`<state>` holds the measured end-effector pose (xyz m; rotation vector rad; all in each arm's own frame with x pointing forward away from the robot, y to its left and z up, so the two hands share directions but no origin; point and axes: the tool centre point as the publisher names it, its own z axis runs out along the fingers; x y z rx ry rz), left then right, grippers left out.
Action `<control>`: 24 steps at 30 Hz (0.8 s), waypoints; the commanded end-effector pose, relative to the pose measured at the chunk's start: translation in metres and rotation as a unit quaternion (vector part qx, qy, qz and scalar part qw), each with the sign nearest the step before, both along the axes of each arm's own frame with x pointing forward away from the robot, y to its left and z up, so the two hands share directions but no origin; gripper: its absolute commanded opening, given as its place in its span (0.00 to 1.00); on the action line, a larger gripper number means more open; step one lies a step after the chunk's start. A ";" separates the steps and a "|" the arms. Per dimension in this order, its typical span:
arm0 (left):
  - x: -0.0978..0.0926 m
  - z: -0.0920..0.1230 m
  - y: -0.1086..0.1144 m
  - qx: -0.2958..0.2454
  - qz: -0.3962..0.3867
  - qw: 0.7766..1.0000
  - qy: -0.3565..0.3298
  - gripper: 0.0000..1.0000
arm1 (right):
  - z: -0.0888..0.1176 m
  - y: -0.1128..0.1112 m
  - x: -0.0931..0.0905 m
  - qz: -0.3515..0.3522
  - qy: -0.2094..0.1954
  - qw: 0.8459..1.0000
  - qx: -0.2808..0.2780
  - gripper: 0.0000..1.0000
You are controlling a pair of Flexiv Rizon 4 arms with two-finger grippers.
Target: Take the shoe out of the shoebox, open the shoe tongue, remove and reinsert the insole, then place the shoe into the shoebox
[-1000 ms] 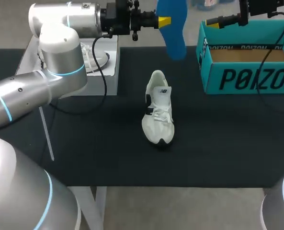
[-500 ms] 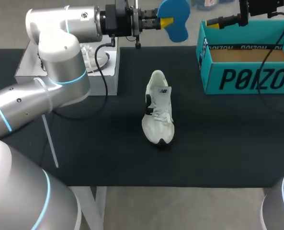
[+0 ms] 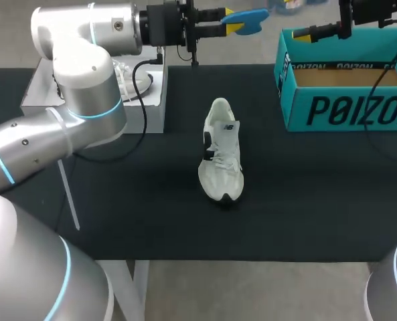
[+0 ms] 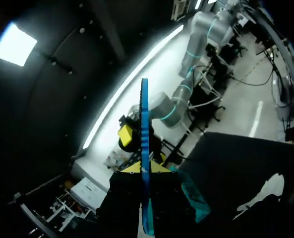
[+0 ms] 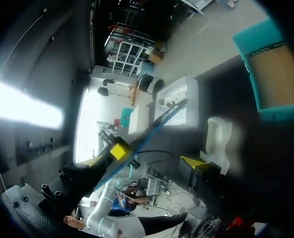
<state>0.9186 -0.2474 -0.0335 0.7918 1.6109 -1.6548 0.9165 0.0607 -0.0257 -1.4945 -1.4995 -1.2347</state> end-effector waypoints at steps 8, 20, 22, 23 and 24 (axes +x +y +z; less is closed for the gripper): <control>-0.013 0.005 -0.002 -0.019 -0.017 0.960 -0.280 0.00 | -0.002 -0.002 -0.003 0.000 0.002 1.000 0.002 1.00; -0.009 0.002 0.005 -0.007 0.010 0.949 -0.314 0.00 | -0.006 -0.004 -0.004 -0.001 0.007 1.000 0.006 1.00; -0.006 0.000 0.009 -0.001 0.015 0.949 -0.314 0.00 | -0.006 -0.002 -0.004 0.002 0.007 1.000 0.010 1.00; -0.005 -0.001 0.010 0.005 0.021 0.951 -0.309 0.00 | -0.004 -0.001 -0.005 0.004 0.006 1.000 0.014 1.00; -0.004 -0.002 0.011 0.011 0.024 0.950 -0.311 0.00 | -0.002 0.001 -0.005 0.007 0.003 1.000 0.020 1.00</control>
